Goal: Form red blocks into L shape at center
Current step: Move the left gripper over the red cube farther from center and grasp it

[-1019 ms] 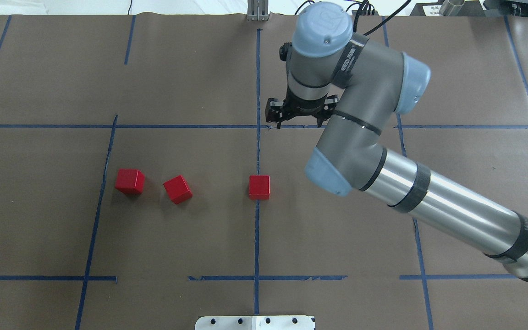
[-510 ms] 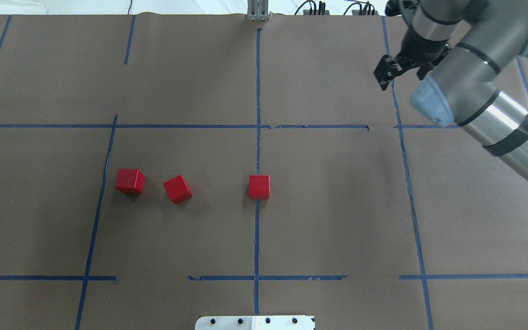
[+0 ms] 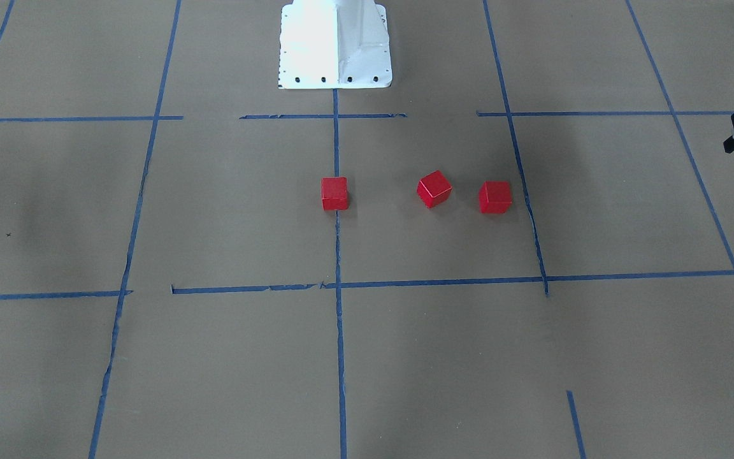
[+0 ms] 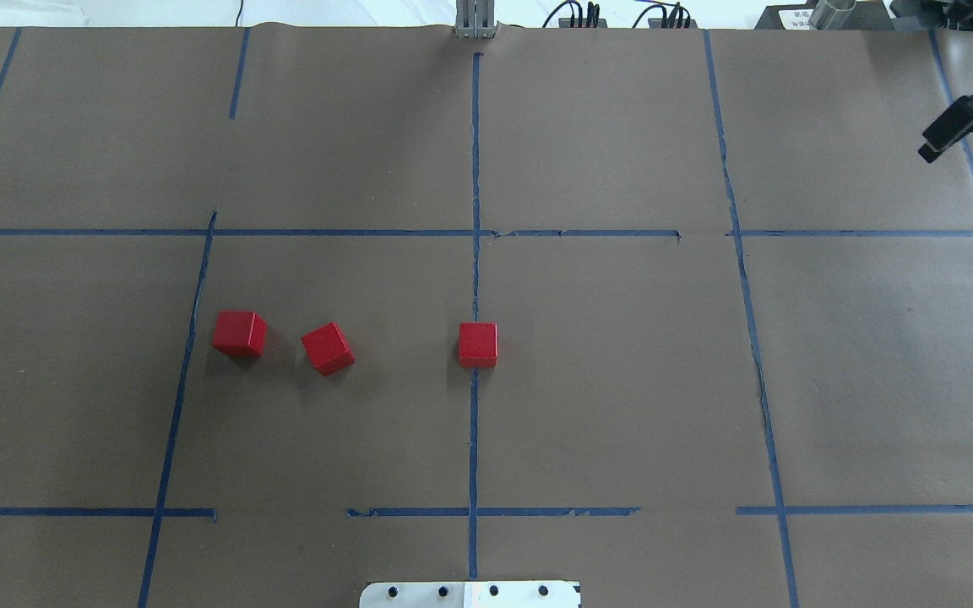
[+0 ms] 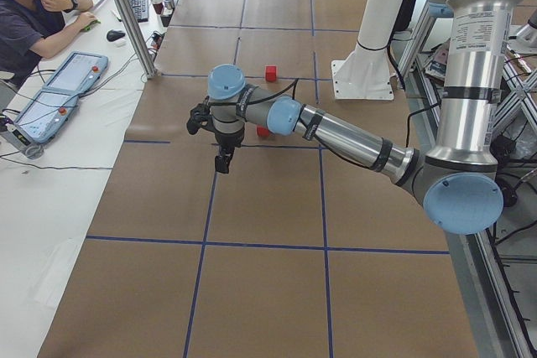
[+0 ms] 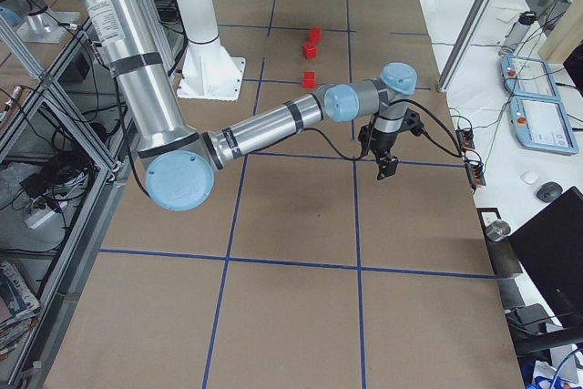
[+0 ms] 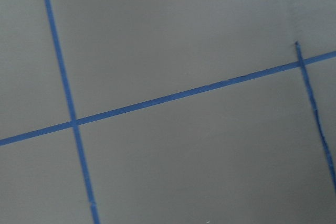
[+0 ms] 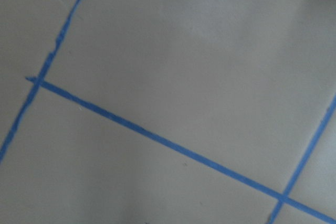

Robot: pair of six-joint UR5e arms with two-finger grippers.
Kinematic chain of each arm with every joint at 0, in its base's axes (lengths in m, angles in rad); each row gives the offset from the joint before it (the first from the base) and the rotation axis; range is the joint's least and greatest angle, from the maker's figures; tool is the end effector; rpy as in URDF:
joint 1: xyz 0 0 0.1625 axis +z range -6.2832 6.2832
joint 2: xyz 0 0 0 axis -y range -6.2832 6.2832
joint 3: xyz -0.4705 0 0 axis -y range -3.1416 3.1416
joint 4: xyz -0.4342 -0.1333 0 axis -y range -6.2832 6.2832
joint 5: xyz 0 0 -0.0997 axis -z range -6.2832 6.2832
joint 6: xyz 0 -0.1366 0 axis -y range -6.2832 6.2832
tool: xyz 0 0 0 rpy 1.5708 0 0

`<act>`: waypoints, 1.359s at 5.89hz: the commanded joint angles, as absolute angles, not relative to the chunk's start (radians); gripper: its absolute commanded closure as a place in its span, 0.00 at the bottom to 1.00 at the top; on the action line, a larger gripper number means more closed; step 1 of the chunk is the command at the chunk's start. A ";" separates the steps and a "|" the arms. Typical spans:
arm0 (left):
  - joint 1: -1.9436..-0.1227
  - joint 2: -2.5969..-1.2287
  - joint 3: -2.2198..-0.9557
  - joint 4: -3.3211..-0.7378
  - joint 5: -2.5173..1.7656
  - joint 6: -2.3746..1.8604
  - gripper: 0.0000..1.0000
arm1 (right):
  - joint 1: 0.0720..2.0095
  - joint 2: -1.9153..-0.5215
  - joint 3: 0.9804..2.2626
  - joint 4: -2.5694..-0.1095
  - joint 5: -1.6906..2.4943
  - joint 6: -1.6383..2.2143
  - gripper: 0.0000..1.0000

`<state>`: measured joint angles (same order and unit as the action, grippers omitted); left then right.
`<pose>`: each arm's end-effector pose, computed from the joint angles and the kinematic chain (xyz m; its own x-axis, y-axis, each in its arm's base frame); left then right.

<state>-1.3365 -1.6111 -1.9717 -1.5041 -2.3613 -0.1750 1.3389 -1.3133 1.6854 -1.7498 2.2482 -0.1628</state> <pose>0.0900 -0.5332 0.5002 0.6520 0.2522 -0.7150 -0.1041 0.9639 0.2451 -0.1013 -0.6363 0.5450 0.6845 -0.4470 0.5759 0.3410 0.8945 0.2891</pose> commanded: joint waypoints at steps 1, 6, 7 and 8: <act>-1.206 -1.667 -2.051 -1.502 -2.355 -0.419 0.00 | 1.484 -1.565 1.800 -1.740 2.289 -0.320 0.00; -0.683 -1.963 -1.989 -1.476 -2.002 -1.422 0.00 | 1.536 -1.726 1.916 -1.743 2.289 -0.316 0.00; -0.648 -2.029 -1.911 -1.477 -1.991 -1.562 0.00 | 1.536 -1.726 1.914 -1.743 2.289 -0.318 0.00; -0.594 -2.058 -1.863 -1.477 -1.927 -1.668 0.00 | 1.536 -1.726 1.913 -1.743 2.289 -0.318 0.00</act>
